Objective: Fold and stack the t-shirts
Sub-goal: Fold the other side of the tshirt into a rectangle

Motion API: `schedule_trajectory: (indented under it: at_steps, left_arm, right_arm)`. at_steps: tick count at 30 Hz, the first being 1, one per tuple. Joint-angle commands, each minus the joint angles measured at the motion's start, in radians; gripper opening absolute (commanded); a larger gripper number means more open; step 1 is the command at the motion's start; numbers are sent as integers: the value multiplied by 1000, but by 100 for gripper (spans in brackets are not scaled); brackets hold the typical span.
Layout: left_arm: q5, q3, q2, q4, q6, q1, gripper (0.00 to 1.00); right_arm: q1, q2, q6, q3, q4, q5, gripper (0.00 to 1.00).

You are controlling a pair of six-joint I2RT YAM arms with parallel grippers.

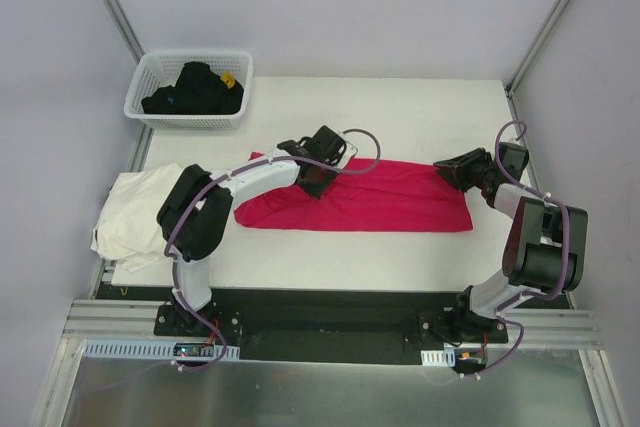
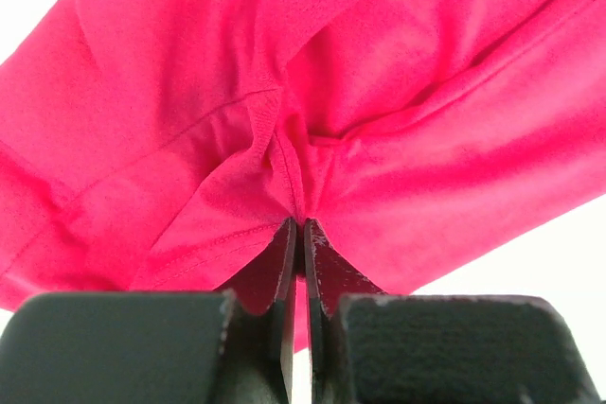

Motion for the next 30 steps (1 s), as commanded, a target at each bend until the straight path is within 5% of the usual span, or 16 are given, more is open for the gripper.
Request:
schedule_trajectory:
  at_steps: [1,21,26,30]
  left_arm:
    - [-38,36,-59,-81,-45,-34,0]
    - [-45,12,16,-127,-157,-141,0]
    - [-29,-11,16,-127,-169,-143,23]
    - [-41,-39,-15,-126,-174,-143,52]
  right_arm:
    - [-9,-13,5,-3,41,-21,29]
    - [-9,-33,17,-10,58,-32,29]
    - [-12,-59,20,-15,54,-41,29]
    - [-15,-82,20,-23,53,-41,29]
